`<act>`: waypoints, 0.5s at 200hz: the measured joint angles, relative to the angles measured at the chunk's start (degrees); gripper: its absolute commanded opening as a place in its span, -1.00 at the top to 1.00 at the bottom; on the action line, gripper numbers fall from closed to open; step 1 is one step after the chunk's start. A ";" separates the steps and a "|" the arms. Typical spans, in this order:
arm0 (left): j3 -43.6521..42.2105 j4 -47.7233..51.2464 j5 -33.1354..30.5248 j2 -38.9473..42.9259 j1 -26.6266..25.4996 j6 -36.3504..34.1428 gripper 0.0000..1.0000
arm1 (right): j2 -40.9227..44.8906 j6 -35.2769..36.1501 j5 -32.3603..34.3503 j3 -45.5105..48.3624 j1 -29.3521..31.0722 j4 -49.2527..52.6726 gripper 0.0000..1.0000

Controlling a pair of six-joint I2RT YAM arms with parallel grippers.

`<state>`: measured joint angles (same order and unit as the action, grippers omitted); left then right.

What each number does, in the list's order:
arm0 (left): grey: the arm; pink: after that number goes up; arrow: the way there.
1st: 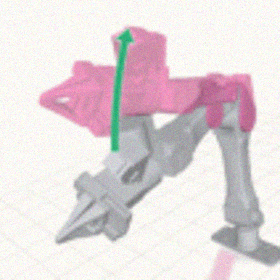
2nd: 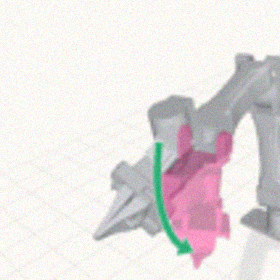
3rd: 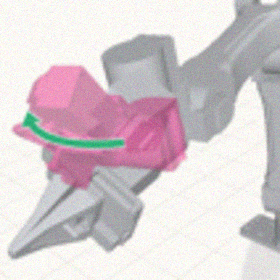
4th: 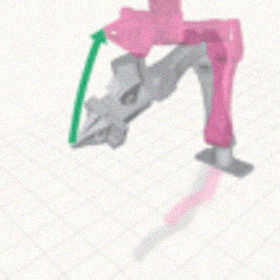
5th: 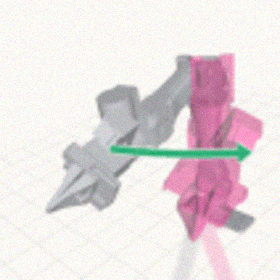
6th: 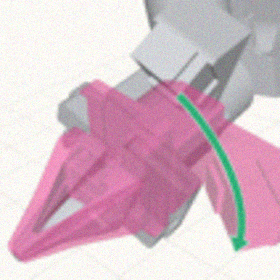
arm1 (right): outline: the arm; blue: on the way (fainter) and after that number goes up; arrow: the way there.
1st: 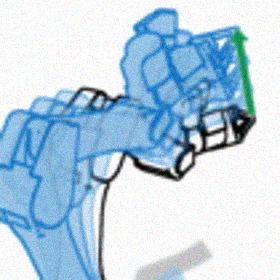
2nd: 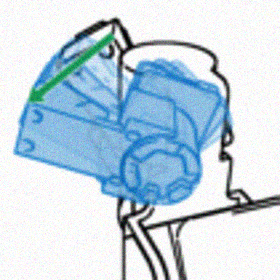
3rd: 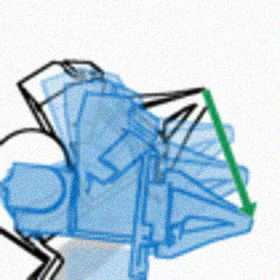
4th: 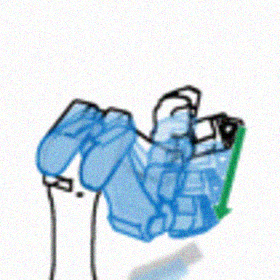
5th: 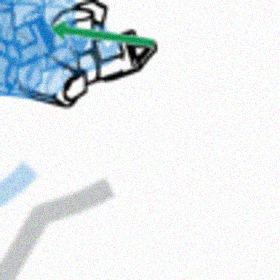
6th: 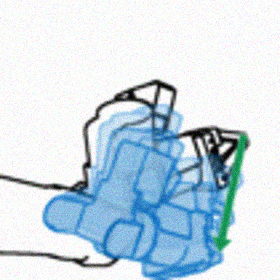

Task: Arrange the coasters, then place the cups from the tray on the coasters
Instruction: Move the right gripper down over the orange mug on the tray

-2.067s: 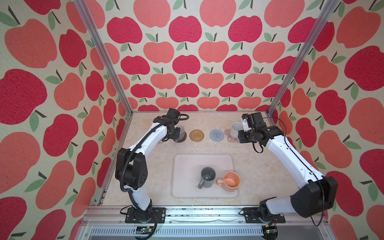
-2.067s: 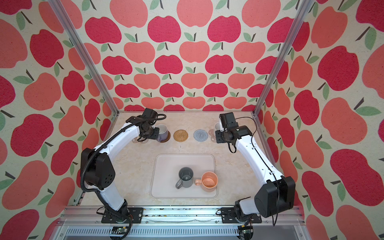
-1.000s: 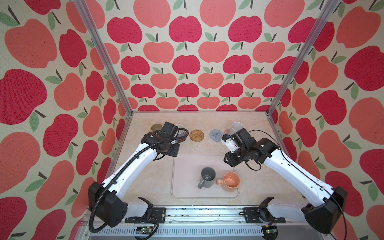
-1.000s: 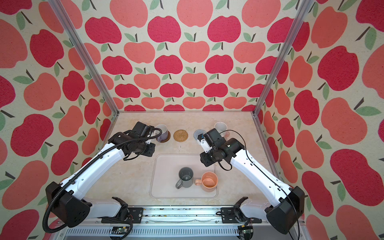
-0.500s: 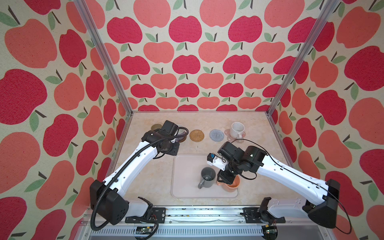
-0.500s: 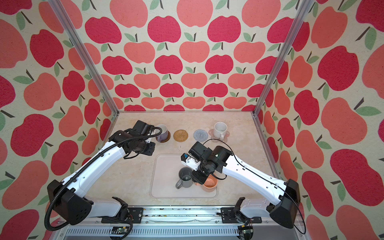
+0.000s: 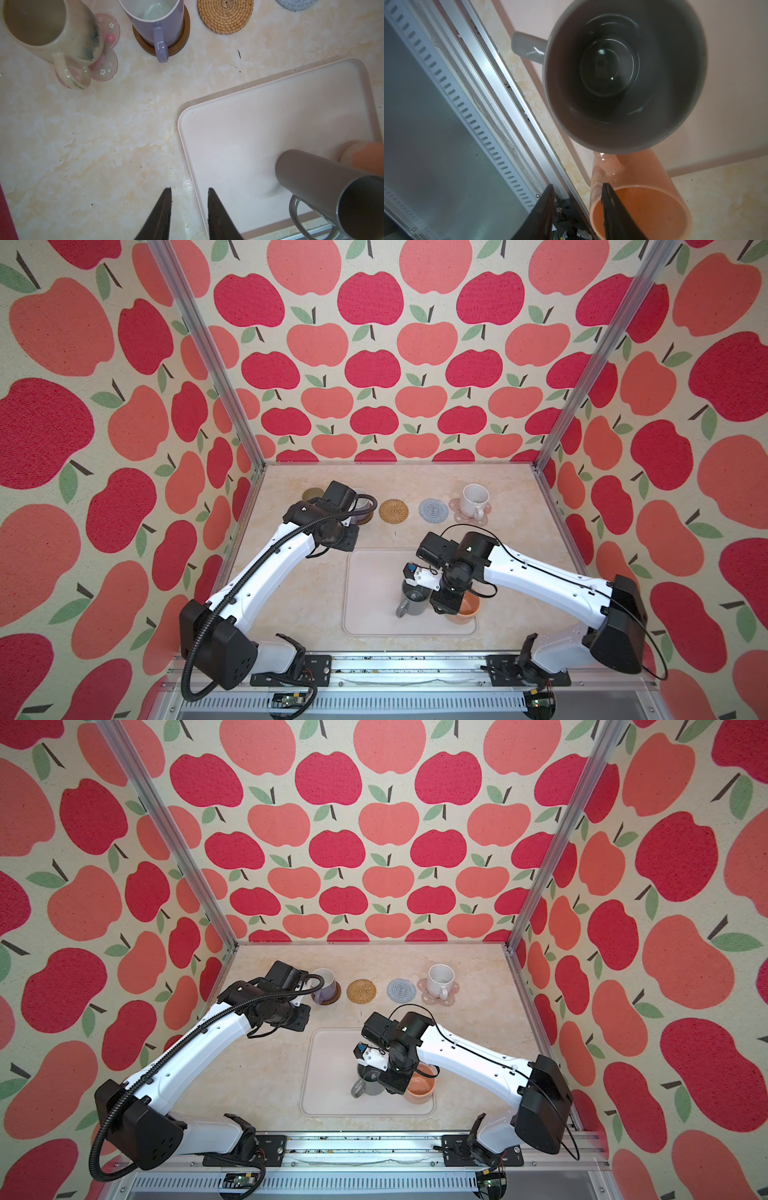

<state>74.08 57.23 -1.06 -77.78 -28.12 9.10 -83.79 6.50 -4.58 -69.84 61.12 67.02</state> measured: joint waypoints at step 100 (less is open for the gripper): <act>-0.98 -0.20 0.02 -0.02 0.81 0.02 0.36 | -2.86 5.38 4.74 -0.35 0.00 -0.87 0.14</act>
<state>73.10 57.04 -1.04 -77.80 -27.31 9.13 -86.65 11.88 0.16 -70.19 61.12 66.15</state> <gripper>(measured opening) 0.321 0.431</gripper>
